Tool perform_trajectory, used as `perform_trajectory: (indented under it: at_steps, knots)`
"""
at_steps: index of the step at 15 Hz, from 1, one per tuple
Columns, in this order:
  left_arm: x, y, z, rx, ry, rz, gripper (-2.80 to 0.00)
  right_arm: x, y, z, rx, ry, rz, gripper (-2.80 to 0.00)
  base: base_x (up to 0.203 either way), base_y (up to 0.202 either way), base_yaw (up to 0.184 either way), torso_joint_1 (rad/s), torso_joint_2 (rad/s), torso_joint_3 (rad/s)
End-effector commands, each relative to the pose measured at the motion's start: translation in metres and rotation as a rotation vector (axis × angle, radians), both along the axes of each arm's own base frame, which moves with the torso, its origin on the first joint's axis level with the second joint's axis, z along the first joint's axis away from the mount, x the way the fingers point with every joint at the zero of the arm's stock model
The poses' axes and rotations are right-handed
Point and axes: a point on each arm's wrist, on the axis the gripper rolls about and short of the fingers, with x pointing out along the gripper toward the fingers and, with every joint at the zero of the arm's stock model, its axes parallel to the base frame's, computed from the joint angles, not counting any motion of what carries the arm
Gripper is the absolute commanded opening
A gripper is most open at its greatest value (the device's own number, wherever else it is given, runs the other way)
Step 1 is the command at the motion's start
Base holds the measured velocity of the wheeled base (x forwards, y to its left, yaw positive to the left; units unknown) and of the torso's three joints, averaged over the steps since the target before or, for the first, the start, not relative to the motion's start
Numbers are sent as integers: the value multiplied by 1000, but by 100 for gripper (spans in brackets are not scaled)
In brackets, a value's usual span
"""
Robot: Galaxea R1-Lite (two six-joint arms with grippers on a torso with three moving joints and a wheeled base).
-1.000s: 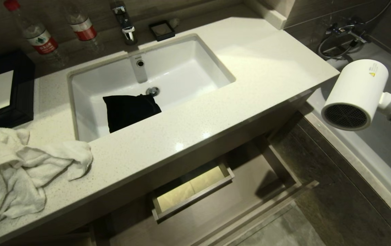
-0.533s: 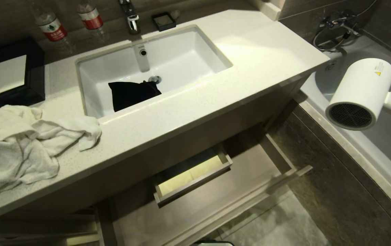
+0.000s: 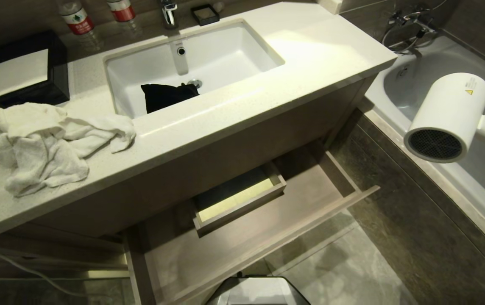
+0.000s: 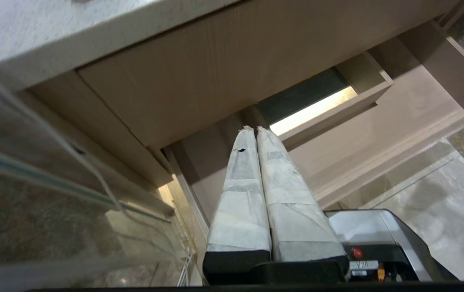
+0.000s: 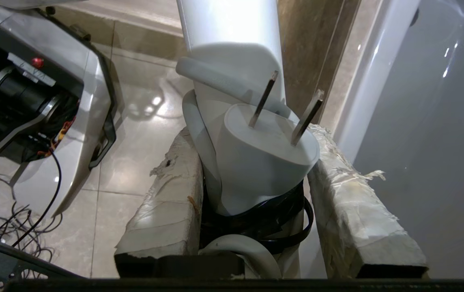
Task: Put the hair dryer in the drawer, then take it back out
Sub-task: Put it into the drawer
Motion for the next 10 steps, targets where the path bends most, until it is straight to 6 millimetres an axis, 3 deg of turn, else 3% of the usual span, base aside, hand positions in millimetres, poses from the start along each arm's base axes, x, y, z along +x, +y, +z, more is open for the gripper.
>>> perform_trajectory:
  at_steps: [1, 10]
  knots:
    - [0, 0, 0, 0, 1, 0, -280, -1, 0, -2, -3, 6, 5, -280, 0, 0, 0, -216, -91, -299]
    - [0, 0, 0, 0, 0, 0, -280, -6, -1, -3, -6, -10, -11, -280, 0, 0, 0, -168, -155, -324]
